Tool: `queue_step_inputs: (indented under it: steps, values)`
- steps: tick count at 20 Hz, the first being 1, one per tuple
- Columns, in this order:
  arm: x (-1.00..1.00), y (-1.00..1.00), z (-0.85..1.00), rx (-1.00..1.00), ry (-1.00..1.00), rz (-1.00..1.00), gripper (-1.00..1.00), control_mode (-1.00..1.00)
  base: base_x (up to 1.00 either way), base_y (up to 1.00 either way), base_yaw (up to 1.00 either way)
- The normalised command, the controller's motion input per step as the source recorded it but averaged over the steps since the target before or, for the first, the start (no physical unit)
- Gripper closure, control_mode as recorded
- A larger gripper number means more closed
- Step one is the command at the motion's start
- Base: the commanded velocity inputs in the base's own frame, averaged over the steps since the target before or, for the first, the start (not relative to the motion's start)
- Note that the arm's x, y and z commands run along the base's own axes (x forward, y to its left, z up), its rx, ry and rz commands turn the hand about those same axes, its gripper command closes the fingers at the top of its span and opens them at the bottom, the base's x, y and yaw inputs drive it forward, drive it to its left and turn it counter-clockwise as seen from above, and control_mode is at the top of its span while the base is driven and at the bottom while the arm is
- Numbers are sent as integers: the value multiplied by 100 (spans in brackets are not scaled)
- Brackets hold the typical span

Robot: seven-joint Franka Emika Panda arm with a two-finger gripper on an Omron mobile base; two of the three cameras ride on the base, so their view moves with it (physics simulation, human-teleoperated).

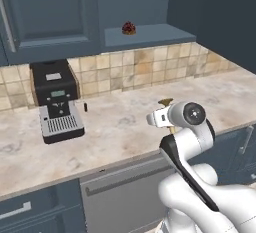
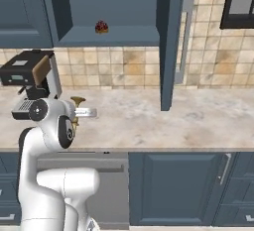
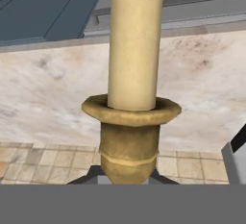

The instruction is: Pick the candle and candle from the dining table and place them in the open cabinet. Close the cabinet after placing the objects.

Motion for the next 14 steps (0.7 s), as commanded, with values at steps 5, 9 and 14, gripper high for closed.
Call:
queue_step_inputs:
  steps: [5,9,14]
  values:
    - [0,0,0,0,0,0,100,100,22,-11,16]
    - [0,0,0,0,0,0,100,100,33,-11,11]
    - [0,0,0,0,0,0,100,100,44,-11,6]
